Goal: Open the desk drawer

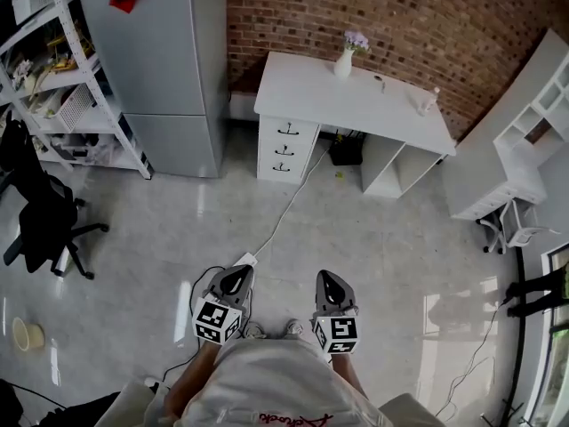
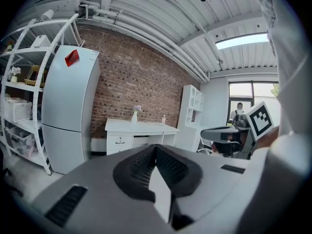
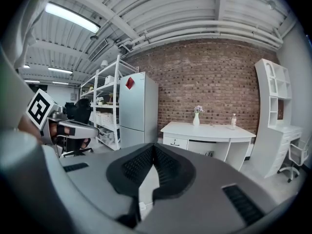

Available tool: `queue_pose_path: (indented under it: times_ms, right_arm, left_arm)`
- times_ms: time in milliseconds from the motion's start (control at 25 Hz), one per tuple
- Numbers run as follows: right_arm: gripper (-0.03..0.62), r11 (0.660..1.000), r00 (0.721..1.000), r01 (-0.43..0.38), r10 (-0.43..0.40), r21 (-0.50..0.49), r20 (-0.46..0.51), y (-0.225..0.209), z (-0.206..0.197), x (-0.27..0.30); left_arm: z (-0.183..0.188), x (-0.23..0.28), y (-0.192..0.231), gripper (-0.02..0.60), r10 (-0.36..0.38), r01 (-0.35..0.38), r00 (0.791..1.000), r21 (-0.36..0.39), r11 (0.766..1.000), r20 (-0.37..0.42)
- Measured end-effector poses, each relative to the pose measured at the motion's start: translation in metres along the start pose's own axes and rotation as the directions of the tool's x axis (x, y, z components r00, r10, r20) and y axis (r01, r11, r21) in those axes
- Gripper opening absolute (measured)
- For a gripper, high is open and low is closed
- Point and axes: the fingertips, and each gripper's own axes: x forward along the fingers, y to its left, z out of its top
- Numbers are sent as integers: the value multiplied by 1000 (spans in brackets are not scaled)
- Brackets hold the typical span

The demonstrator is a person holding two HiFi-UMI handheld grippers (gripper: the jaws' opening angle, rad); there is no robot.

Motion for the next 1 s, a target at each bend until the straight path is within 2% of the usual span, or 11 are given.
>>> queue_pose_path:
  times_ms: [320, 640, 1000]
  right_arm:
    - [17, 1000, 1000, 2, -3, -18, -13, 24, -3, 11]
    - [17, 1000, 1000, 1, -1, -22, -16, 26, -1, 17]
    - [17, 1000, 1000, -15, 15, -12, -16, 6, -6, 38]
  left_arm:
    - [-7, -12, 26, 12, 6, -6, 1000, -17, 1000, 3]
    - [-10, -13, 32, 12, 7, -6, 1000, -27, 1000, 8]
    - [-6, 17, 35, 12, 9, -9, 1000, -12, 1000, 10]
